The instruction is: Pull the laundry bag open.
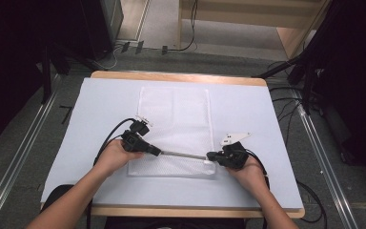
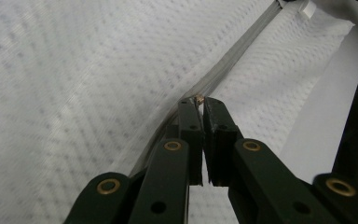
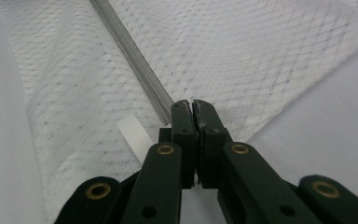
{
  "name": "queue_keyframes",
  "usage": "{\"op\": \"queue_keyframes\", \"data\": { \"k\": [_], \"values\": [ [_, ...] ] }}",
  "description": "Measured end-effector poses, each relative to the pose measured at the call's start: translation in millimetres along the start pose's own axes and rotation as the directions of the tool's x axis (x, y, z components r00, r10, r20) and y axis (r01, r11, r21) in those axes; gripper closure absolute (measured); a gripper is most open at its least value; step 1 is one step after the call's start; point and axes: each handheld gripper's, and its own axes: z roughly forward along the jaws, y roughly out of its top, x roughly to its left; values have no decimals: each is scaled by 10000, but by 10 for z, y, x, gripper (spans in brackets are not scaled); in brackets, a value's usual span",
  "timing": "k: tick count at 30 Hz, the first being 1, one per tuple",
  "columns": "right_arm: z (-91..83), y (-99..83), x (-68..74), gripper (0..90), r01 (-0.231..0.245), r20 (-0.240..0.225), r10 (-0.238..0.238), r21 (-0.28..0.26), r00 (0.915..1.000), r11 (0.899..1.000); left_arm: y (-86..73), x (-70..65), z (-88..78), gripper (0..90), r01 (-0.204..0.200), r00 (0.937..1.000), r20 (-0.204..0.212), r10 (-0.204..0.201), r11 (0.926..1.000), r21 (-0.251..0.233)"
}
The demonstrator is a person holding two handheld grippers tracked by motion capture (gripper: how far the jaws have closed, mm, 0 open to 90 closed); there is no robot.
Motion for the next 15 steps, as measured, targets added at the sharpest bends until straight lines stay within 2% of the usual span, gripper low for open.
{"op": "queue_keyframes", "data": {
  "k": [7, 11, 15],
  "values": [
    [1, 6, -7, 896, 136, -54, -136, 38, 9999, 9999, -97, 76, -106, 883, 199, 9995, -226, -202, 9997, -122],
    [2, 10, -5, 896, 196, -27, -196, 57, 9998, 9998, -146, 108, -142, 883, 316, 9994, -144, -317, 9995, -57],
    [1, 20, -23, 896, 159, -187, -156, 145, 9997, 9998, -214, 148, -206, 883, 522, 9986, -119, -524, 9985, -166]
  ]
}}
